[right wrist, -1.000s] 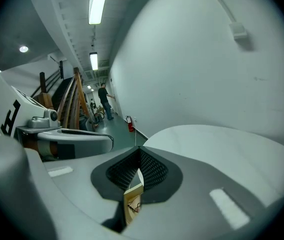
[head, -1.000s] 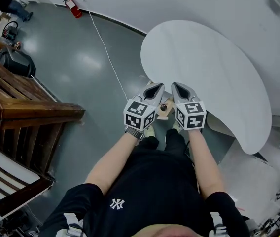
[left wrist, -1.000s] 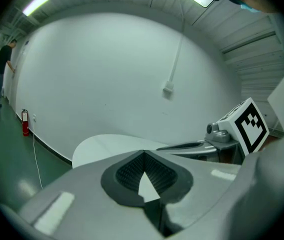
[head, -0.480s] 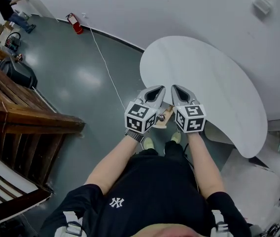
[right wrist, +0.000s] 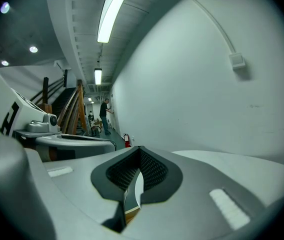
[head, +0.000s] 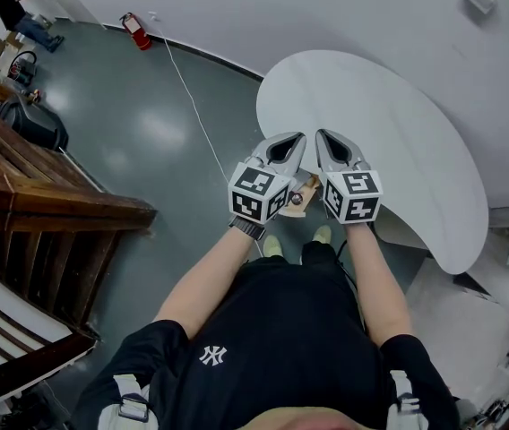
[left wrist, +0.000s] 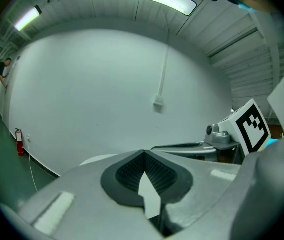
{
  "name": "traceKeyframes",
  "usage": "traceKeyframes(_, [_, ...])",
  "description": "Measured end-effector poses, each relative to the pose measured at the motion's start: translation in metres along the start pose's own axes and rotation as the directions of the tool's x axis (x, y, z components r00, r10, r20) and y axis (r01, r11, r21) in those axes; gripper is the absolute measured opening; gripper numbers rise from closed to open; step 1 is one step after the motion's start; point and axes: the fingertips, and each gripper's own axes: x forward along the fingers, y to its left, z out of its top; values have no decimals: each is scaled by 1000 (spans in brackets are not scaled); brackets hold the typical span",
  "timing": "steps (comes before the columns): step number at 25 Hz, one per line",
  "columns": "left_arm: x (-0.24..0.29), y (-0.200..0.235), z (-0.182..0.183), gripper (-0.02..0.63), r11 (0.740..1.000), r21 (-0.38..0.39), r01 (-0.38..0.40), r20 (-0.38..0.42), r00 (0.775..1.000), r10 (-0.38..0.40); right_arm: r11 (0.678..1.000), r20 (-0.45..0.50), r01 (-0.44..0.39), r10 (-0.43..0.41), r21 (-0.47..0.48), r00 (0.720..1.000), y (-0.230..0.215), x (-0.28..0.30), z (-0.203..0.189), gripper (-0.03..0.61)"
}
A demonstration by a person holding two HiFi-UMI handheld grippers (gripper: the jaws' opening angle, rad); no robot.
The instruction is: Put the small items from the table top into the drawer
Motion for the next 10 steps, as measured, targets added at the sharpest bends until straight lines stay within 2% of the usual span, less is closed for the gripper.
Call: traceKeyframes(10, [7, 4, 10, 0, 1000, 6, 5, 18, 1000, -5, 1000, 28, 7, -7, -8, 1000, -5, 3, 15, 25])
